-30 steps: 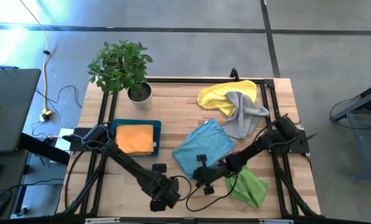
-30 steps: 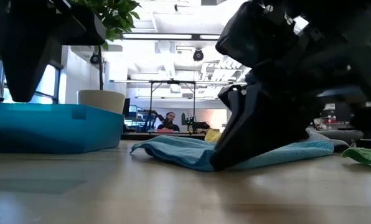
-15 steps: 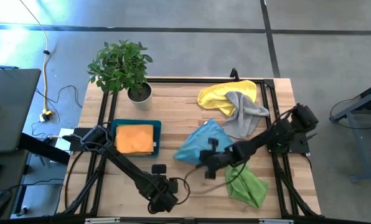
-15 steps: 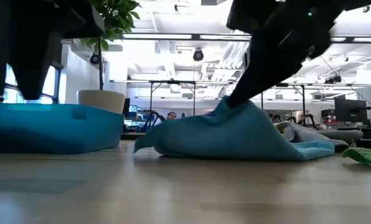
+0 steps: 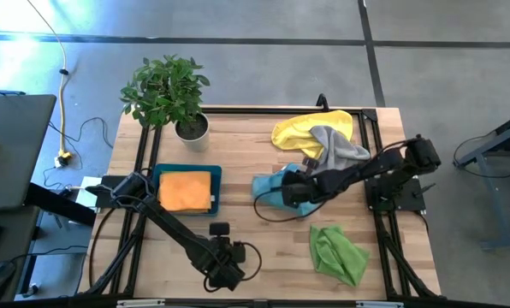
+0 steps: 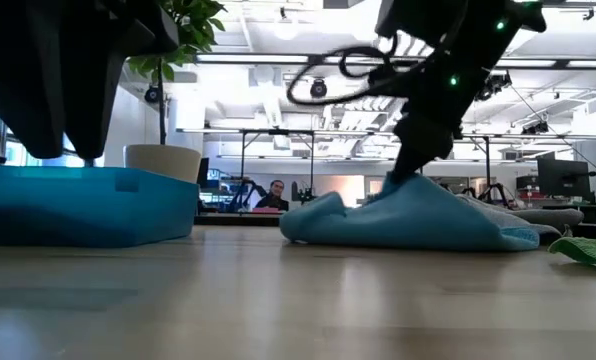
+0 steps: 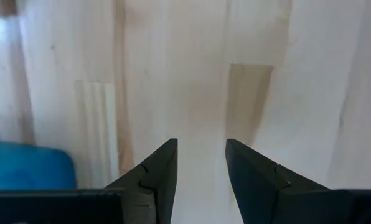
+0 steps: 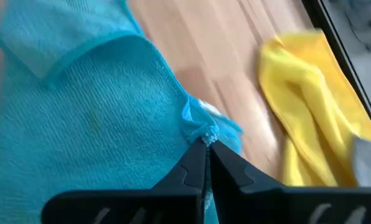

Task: Fold microfiber towels
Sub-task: Fold the blue microfiber towel on the table

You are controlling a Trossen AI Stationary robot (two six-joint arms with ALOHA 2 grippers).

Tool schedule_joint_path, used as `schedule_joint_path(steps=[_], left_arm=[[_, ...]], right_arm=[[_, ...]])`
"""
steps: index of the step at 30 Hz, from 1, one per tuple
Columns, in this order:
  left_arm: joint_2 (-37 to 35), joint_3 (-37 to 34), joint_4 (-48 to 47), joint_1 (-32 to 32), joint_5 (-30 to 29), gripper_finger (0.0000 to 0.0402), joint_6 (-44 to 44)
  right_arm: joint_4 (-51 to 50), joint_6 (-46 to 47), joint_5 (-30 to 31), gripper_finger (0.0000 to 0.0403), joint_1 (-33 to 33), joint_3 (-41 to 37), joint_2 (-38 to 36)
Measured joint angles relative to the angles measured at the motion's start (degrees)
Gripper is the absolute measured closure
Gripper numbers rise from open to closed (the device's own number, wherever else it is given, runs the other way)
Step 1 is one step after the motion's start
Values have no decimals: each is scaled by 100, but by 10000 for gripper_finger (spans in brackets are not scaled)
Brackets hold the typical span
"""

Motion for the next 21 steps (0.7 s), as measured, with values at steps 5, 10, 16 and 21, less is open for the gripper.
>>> schedule_joint_path(steps=[5,10,16,21], left_arm=[[1,-2,-136,2,-158,275,4],[2,-2,-184,7,-315,275,47],[2,-2,-205,44,-410,275,98],[2,-2,-188,96,-410,275,111]], right_arm=[[-834,573,10,402,-58,0,-22],[-1815,1487,-42,402,148,3,-24],[-2503,2462,-74,402,614,4,-24],[-2582,2781,-101,402,926,22,-24]])
